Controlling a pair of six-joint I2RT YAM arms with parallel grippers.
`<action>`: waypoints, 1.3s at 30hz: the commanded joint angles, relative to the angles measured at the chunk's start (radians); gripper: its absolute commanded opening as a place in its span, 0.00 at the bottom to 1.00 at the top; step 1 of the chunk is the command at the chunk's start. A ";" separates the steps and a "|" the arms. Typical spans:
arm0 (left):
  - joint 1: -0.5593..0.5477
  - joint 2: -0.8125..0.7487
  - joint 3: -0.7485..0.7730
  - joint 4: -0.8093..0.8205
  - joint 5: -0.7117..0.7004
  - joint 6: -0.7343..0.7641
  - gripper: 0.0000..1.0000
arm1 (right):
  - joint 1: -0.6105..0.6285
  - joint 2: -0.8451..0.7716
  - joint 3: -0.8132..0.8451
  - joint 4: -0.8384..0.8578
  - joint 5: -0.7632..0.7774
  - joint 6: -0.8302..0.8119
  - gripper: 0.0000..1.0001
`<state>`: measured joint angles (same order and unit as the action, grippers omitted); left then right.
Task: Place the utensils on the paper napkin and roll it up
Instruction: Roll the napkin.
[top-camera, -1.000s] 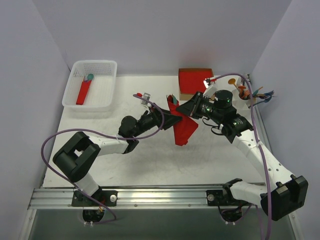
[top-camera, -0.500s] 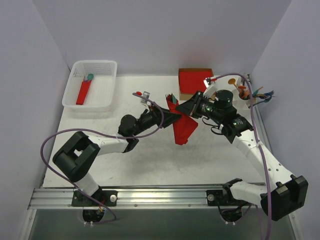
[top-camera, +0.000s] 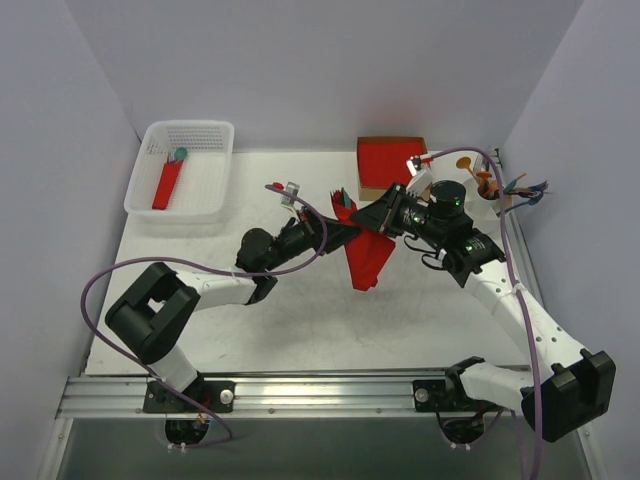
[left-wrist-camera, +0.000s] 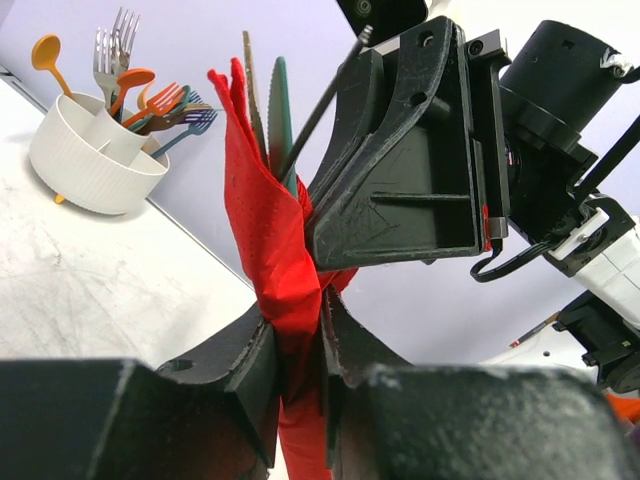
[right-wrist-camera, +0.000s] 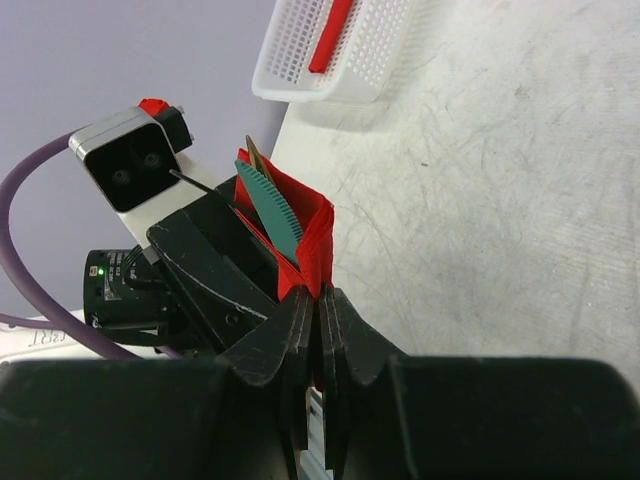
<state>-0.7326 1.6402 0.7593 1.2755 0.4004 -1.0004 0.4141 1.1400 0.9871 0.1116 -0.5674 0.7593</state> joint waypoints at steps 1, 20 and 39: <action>-0.005 -0.013 0.049 0.162 0.044 -0.012 0.22 | 0.006 -0.020 -0.011 0.045 -0.019 0.002 0.00; 0.007 -0.046 0.031 0.015 0.051 -0.043 0.11 | -0.032 -0.039 -0.015 -0.006 0.017 -0.089 0.50; 0.042 -0.135 0.021 -0.189 0.055 -0.078 0.11 | -0.051 -0.135 -0.082 -0.090 0.031 -0.199 0.17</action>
<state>-0.6964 1.5391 0.7616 1.0603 0.4355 -1.0531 0.3725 1.0176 0.9058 0.0086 -0.5354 0.5762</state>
